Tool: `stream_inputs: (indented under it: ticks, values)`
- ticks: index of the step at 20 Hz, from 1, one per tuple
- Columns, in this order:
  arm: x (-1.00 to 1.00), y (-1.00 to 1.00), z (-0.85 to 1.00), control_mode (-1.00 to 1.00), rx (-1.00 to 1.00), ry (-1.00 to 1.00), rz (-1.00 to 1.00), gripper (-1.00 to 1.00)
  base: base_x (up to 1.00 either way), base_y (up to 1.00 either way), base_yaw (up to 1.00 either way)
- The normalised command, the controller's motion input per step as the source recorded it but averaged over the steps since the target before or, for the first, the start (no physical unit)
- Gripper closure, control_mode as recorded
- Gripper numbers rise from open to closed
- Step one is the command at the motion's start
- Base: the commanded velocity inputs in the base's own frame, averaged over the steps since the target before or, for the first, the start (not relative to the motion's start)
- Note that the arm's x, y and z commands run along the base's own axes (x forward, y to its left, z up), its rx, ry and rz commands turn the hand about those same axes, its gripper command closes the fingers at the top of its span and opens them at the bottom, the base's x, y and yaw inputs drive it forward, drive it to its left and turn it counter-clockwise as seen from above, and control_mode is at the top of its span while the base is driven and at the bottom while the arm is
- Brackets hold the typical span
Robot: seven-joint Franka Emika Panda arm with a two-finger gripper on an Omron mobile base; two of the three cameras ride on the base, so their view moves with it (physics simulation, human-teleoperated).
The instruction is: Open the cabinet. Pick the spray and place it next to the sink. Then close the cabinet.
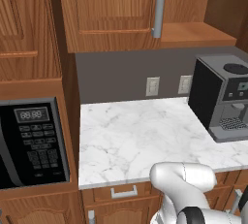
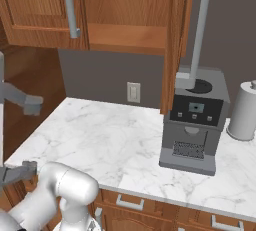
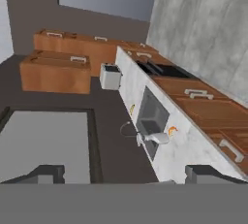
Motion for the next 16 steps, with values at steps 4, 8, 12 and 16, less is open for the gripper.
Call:
stream_inputs:
  ticks: [4, 8, 12, 16]
  values:
    - [0.11, -0.32, -0.16, -1.0, -0.1, 0.23, -0.02, -1.0, 0.0, 0.0, 0.0]
    - [0.17, -0.22, -0.3, -1.0, -0.08, 0.11, 0.07, -1.0, 0.0, 0.0, 0.0]
    - [0.29, -0.19, -0.35, -1.0, -0.01, 0.01, 0.19, -1.0, 0.0, 0.0, 0.0]
    - [0.5, -0.23, -0.22, -1.0, 0.05, 0.02, 0.22, -1.0, 0.0, 0.0, 0.0]
